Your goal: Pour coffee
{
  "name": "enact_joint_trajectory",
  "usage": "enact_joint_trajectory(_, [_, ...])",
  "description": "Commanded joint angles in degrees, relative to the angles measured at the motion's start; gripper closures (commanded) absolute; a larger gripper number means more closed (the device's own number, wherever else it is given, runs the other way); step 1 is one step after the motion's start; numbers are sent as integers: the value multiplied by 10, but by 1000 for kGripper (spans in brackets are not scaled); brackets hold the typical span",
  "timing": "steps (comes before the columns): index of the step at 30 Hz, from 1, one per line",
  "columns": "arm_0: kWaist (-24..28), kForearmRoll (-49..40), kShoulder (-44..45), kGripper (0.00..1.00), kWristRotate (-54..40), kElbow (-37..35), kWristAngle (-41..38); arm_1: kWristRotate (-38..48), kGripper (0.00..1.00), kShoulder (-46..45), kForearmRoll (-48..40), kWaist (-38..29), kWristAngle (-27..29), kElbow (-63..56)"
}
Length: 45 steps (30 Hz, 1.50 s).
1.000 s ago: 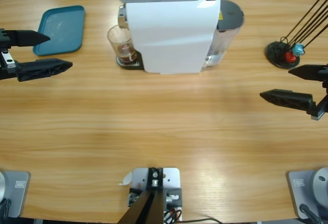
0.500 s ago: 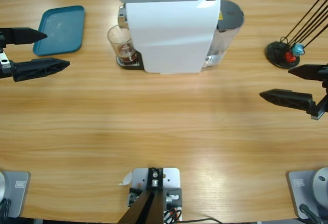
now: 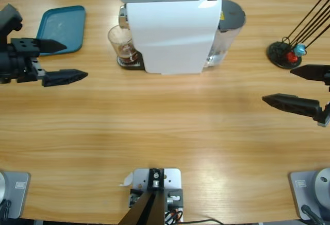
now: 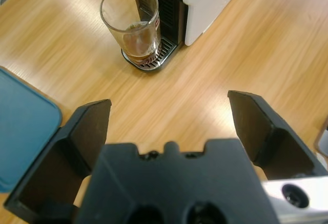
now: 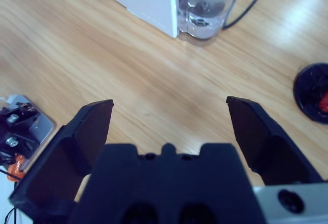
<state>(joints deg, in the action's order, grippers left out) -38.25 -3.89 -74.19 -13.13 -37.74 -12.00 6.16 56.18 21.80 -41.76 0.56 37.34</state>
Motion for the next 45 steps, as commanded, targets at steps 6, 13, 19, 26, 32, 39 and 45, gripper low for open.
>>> enact_joint_trajectory(6, [85, 78, -100, 0, -124, -3, -98, -4, 0, -5, -18, -10, -6, -29])
enact_joint_trajectory(13, [127, 72, -137, 0, -154, -46, -164, 2, 0, -11, -20, -10, -7, -32])
enact_joint_trajectory(19, [155, 65, -167, 0, -188, -78, -192, 3, 0, -11, -23, -10, -8, -34])
enact_joint_trajectory(26, [158, 66, -190, 4, -195, -98, -282, 6, 0, -8, -24, -10, -8, -34])
enact_joint_trajectory(32, [161, 66, -247, 0, -208, -121, -324, 9, 0, -1, -24, -10, -6, -32])
enact_joint_trajectory(39, [166, 65, -284, 0, -243, -156, -312, 10, 0, 2, -26, -10, -4, -33])
enact_joint_trajectory(45, [161, 66, -306, 4, -249, -157, -310, 11, 0, 4, -26, -10, -3, -33])
